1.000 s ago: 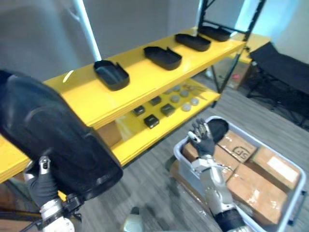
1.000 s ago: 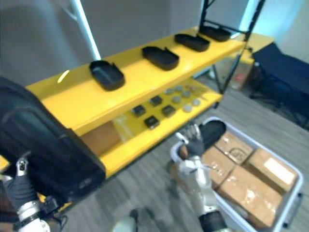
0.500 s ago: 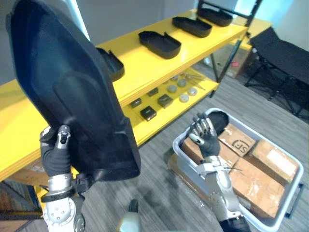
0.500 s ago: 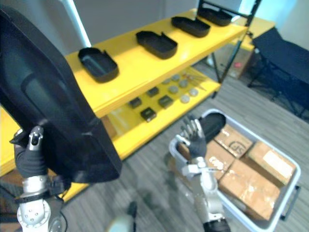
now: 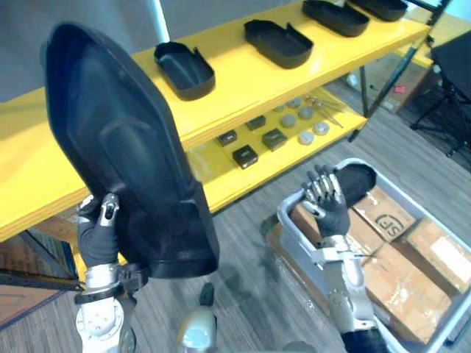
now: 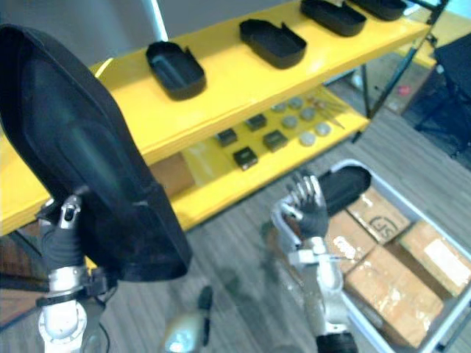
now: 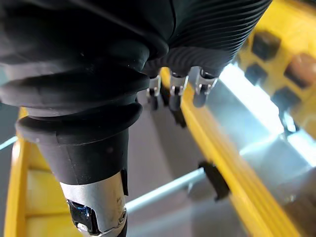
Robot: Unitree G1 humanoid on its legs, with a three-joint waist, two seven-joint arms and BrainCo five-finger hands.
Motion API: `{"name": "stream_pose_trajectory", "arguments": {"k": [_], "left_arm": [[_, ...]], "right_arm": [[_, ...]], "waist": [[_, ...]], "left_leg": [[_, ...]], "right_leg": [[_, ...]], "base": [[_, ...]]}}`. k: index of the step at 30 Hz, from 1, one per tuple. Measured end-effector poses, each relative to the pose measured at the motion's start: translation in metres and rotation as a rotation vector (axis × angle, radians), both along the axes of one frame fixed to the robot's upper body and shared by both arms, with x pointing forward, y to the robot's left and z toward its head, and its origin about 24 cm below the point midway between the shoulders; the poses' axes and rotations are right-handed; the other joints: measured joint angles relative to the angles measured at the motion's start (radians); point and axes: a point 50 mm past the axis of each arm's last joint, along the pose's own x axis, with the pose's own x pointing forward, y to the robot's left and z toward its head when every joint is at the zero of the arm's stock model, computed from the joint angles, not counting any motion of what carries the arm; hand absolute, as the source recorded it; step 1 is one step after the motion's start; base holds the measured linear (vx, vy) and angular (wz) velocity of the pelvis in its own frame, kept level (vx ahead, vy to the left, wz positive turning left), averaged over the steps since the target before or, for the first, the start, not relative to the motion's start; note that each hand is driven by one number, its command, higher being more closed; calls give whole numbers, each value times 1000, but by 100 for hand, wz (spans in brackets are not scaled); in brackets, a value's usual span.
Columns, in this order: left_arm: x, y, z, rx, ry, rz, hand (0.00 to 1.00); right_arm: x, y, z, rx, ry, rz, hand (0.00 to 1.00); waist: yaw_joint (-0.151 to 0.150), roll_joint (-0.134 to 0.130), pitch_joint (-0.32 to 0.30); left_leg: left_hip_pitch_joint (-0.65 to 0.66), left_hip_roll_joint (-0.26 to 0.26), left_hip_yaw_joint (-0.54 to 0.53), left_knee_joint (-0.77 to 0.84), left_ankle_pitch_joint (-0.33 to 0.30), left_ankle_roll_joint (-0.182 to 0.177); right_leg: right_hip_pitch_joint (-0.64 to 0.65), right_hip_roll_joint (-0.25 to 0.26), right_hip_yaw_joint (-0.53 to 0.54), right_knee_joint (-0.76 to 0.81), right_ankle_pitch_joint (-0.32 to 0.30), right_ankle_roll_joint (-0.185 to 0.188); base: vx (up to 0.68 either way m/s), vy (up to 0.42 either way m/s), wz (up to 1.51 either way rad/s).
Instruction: Walk over and take plastic housings, then place them on the shelf
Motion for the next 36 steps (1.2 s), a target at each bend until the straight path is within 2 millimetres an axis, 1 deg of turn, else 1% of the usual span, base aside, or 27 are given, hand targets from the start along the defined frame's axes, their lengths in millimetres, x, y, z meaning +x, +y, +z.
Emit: {"name": "stream_pose_trajectory", "arguments": {"k": [1, 2, 3, 4, 5, 6, 7, 8, 9, 10, 11, 12, 13, 14, 15, 16, 17, 18, 19, 20, 21, 24, 26, 29, 31, 34, 36], "left_arm": [[0, 1, 1, 13, 1, 6, 100], [1, 1, 1, 27, 1, 15, 100], [2, 4, 3, 38, 5, 30, 100], [3, 5, 4, 43, 2, 35, 100], [7, 6, 7, 42, -8, 38, 100], [10, 6, 8, 38, -15, 39, 100], [17, 6, 10, 23, -29, 38, 100], [23, 6, 8, 6, -23, 38, 100], [25, 5, 7, 2, -18, 34, 100], [29, 1, 2, -13, 15, 20, 100], [32, -4, -2, -19, 41, -3, 100], [33, -7, -3, -19, 49, -20, 100], [34, -15, -9, -39, 69, -48, 100], [33, -19, -14, -54, 90, -59, 100], [31, -22, -17, -67, 102, -70, 100], [32, -24, -17, -73, 102, -77, 100], [32, -25, -17, -75, 100, -83, 100], [32, -26, -17, -72, 99, -93, 100], [32, -26, -17, -69, 99, -98, 100], [32, -27, -17, -63, 100, -110, 100], [33, -28, -17, -59, 100, -118, 100], [34, -31, -17, -56, 104, -139, 100], [33, -30, -20, -59, 127, -133, 100], [27, -28, -24, -57, 152, -116, 100], [25, -27, -26, -59, 160, -107, 100], [22, -26, -29, -67, 172, -93, 100], [22, -27, -29, -77, 171, -85, 100]], "right_arm": [[0, 2, -1, 2, 3, 5, 0], [0, 3, -1, 2, 1, 7, 0], [0, 5, 0, 4, -9, 21, 0], [0, 6, 0, 2, -14, 29, 0], [0, 7, 3, -22, -35, 46, 0], [0, 7, 5, -29, -45, 53, 0], [0, 8, 10, -40, -75, 75, 0], [-1, 9, 15, -48, -107, 99, 0], [-1, 10, 17, -49, -117, 106, 0], [0, 14, 21, -56, -135, 127, 0], [-1, 16, 25, -67, -151, 142, 0], [-1, 17, 28, -71, -163, 152, 0], [2, 19, 32, -77, -176, 174, 0], [6, 22, 34, -79, -176, 195, 0], [11, 24, 39, -98, -187, 213, 0], [15, 24, 43, -108, -195, 218, 0], [18, 25, 44, -107, -190, 215, 0], [19, 24, 45, -103, -184, 207, 0], [19, 24, 45, -102, -182, 202, 0], [19, 21, 43, -98, -173, 189, 0], [18, 20, 42, -98, -171, 183, 0], [15, 13, 40, -110, -167, 142, 0], [13, 12, 38, -104, -155, 128, 0], [5, 11, 42, -80, -181, 116, 0], [4, 11, 42, -72, -181, 109, 0], [2, 9, 40, -75, -165, 75, 0], [1, 6, 38, -101, -155, 49, 0]], "waist": [[2, 0, 0], [1, 0, 0], [-13, 8, -1], [-21, 10, -1], [-38, 9, -3], [-44, 9, -5], [-52, 8, -6], [-61, 8, -6], [-65, 10, -5], [-87, 6, -9], [-92, 0, -14], [-91, -7, -18], [-90, -1, -28], [-86, 27, -48], [-79, 61, -70], [-76, 78, -79], [-74, 88, -85], [-73, 92, -91], [-73, 93, -91], [-73, 92, -92], [-73, 92, -93], [-73, 91, -93], [-76, 91, -93], [-84, 90, -96], [-86, 88, -98], [-89, 89, -99], [-88, 82, -95]], "left_leg": [[13, -3, -3, -3, -10, 11], [26, -8, -11, -4, -20, 22], [61, -12, -50, -27, -35, 36], [69, -4, -76, -40, -36, 41], [81, 2, -117, -62, -29, 55], [82, 3, -137, -72, -26, 59], [81, 1, -170, -80, -25, 60], [82, -10, -210, -85, -24, 60], [82, -13, -220, -87, -24, 60], [83, -27, -269, -84, -22, 53], [80, -52, -309, -79, -20, 39], [78, -68, -327, -77, -24, 34], [79, -82, -362, -75, -39, 24], [60, -59, -337, -70, -56, 27], [42, -22, -273, -67, -47, 7], [43, -6, -232, -78, -40, -2], [48, 4, -202, -88, -33, -11], [50, 9, -150, -90, -22, -8], [52, 10, -124, -91, -18, -4], [61, 10, -67, -94, -11, 3], [61, 10, -47, -98, -9, 4], [66, 3, -48, -110, -7, 4], [92, 2, -46, -118, -7, 4], [128, 2, -45, -145, -5, 0], [117, 1, -46, -141, -5, 0], [94, 7, -46, -128, 9, -19], [75, -2, -39, -71, 1, -19]], "right_leg": [[-26, -13, 36, 61, 28, -43], [-64, -22, 91, 138, 82, -98], [-152, -17, 231, 286, 158, -57], [-180, 12, 264, 314, 87, -42], [-219, 97, 304, 297, -24, -41], [-233, 138, 317, 254, -55, -44], [-253, 217, 344, 129, -86, -51], [-287, 274, 386, 30, -86, -54], [-295, 289, 405, 8, -85, -53], [-314, 332, 467, -69, -76, -48], [-311, 336, 485, -127, -45, -74], [-304, 334, 485, -155, -19, -87], [-281, 321, 471, -185, 42, -55], [-259, 330, 433, -218, 48, -57], [-235, 344, 393, -266, 63, -63], [-214, 352, 372, -287, 65, -64], [-193, 356, 353, -306, 65, -64], [-165, 357, 334, -324, 65, -65], [-155, 357, 329, -330, 65, -65], [-134, 356, 326, -344, 64, -65], [-129, 355, 323, -350, 64, -65], [-114, 353, 307, -369, 64, -66], [-92, 352, 308, -371, 63, -67], [-72, 352, 310, -372, 44, -82], [-80, 351, 313, -368, 27, -78], [-105, 348, 315, -337, 13, -89], [-105, 329, 327, -318, 5, -90]], "base": [[112, 196, 28], [169, 216, 40], [158, 132, 50], [193, 94, 81], [119, 8, 73], [142, 32, 98], [143, 15, 94], [156, -16, 86], [170, -83, 106], [178, -127, 127], [210, -192, 140], [185, -197, 134], [198, -201, 105], [216, -177, 112], [254, -160, 84], [210, -108, 78], [194, -68, 73], [164, -42, 59], [178, -24, 59], [145, 3, 38], [93, 13, 32], [75, 6, 15], [43, -2, -3], [-3, -17, -4], [-66, -35, 0], [-108, -31, 2], [-95, 12, -13]]}}
